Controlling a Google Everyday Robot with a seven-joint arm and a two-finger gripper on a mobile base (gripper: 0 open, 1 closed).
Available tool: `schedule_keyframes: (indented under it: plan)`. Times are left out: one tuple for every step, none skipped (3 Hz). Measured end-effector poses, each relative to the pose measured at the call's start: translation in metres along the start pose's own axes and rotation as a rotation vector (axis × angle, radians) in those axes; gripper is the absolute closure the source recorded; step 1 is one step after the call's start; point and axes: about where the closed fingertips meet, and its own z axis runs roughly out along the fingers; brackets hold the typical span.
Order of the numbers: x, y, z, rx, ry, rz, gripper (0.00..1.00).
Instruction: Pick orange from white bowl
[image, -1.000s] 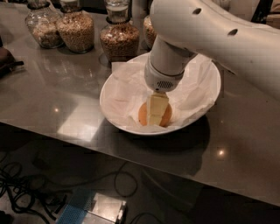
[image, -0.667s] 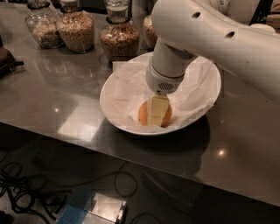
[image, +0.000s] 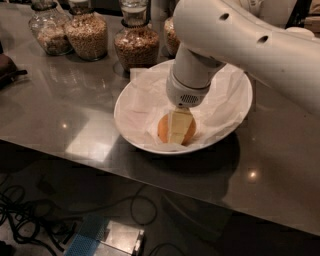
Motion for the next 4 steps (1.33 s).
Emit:
schedule_keyframes:
  plan:
    - [0.0000, 0.0000, 0.0000, 0.000, 0.000, 0.000, 0.42]
    - [0.0000, 0.0000, 0.0000, 0.000, 0.000, 0.000, 0.66]
    - [0.0000, 0.0000, 0.0000, 0.000, 0.000, 0.000, 0.89]
    - [-0.0043, -0.0040, -0.0051, -0.002, -0.061, 0.004, 1.00]
